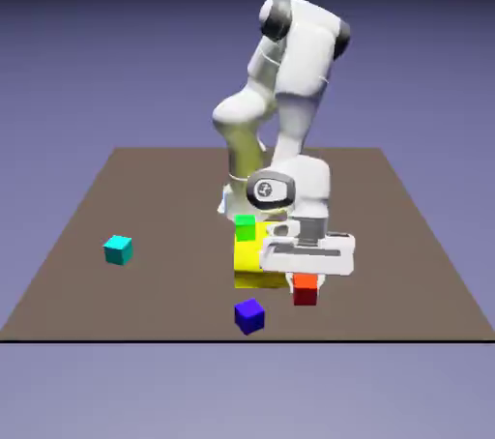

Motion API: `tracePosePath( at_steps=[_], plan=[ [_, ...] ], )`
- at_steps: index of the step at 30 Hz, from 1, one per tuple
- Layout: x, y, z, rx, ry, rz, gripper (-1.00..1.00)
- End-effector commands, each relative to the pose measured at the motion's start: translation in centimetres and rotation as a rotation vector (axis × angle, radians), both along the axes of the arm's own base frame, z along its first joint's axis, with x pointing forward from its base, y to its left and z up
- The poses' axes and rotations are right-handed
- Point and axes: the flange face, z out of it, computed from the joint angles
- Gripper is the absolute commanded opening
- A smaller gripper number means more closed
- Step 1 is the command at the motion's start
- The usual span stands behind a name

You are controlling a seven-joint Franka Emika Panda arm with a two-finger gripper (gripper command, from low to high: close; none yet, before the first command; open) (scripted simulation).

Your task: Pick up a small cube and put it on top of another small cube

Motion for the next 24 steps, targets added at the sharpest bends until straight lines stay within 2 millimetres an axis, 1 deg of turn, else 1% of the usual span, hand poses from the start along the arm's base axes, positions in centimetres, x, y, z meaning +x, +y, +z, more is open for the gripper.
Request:
tracePosePath(
  at_steps=[1, 4, 7, 10, 14, 17, 19, 20, 24],
  plan=[
    [-0.1, -2.3, 0.3, -0.005, -0.004, -0.071, -1.0],
    [-1.2, -9.0, 1.3, -0.012, -0.015, -0.285, -1.0],
    [-3.4, -15.3, 2.1, -0.011, -0.024, -0.5, -1.0],
    [-6.5, -21.0, 2.7, -0.004, -0.03, -0.716, -1.0],
    [-11.8, -27.5, 3.1, 0.016, -0.033, -1.005, -1.0],
    [-16.6, -31.2, 3.2, 0.04, -0.031, -1.222, -1.0],
    [-20.0, -33.2, 3.0, 0.061, -0.027, -1.366, -1.0],
    [-21.4, -33.9, 2.9, 0.07, -0.025, -1.425, -1.0],
    [-21.3, -34.5, 2.5, 0.054, -0.041, -1.423, -1.0]
  ],
)
